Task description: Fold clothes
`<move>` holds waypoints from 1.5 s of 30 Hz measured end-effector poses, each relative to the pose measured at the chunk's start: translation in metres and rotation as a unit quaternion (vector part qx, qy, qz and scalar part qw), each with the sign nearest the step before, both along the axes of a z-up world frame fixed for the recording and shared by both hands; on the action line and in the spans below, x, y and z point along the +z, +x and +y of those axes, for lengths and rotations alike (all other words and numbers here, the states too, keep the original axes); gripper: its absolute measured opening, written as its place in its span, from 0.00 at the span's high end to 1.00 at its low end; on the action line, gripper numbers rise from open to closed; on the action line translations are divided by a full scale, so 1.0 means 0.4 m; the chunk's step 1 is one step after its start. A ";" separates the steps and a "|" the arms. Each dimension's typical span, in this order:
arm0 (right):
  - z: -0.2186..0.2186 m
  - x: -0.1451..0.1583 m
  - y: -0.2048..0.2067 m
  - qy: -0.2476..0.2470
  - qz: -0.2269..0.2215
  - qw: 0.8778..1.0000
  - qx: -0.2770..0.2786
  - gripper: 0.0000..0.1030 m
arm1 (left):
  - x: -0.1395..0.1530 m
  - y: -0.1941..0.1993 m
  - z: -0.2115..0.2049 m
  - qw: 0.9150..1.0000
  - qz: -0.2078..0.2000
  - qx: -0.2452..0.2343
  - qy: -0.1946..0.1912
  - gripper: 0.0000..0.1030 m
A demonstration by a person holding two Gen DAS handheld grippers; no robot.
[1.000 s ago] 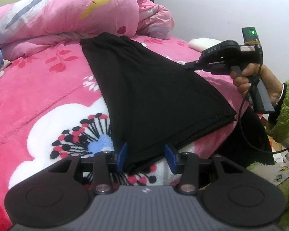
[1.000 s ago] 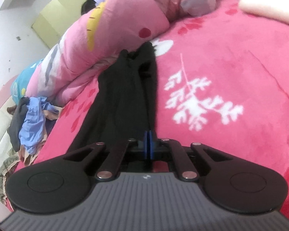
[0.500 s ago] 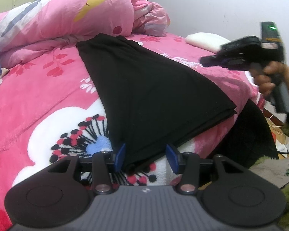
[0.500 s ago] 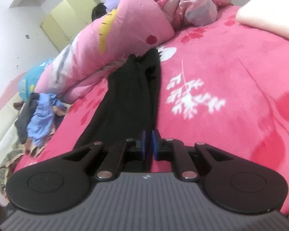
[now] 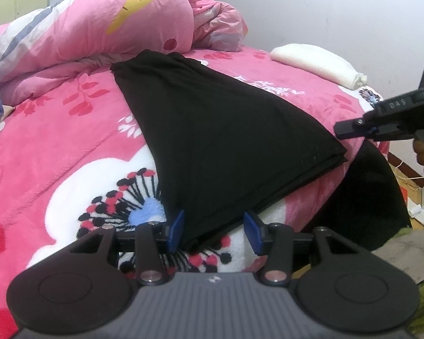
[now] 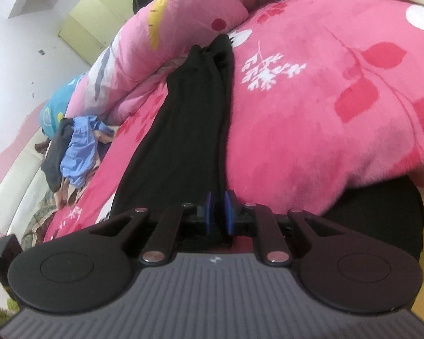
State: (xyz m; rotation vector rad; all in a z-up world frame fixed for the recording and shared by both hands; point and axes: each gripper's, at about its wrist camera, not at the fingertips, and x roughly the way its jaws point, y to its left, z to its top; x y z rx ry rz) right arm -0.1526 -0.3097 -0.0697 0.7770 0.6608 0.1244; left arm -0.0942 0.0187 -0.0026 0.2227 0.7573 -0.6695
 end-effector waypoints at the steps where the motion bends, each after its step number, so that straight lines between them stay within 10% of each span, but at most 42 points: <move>1: 0.006 -0.003 -0.001 -0.003 0.003 1.000 0.002 0.89 | 0.000 -0.001 -0.001 1.000 -0.001 0.000 0.000 0.53; 28: -0.054 0.043 -0.061 -0.014 -0.003 1.000 -0.014 0.94 | 0.090 0.024 0.056 1.000 0.015 0.017 -0.006 0.48; 35: -0.102 0.103 0.178 -0.036 -0.057 0.998 -0.013 0.88 | 0.116 0.157 -0.058 0.999 0.002 -0.007 -0.051 0.46; 45: -0.131 0.055 0.612 -0.030 -0.003 0.999 0.034 0.75 | -0.019 0.289 -0.142 0.998 0.031 -0.025 -0.058 0.46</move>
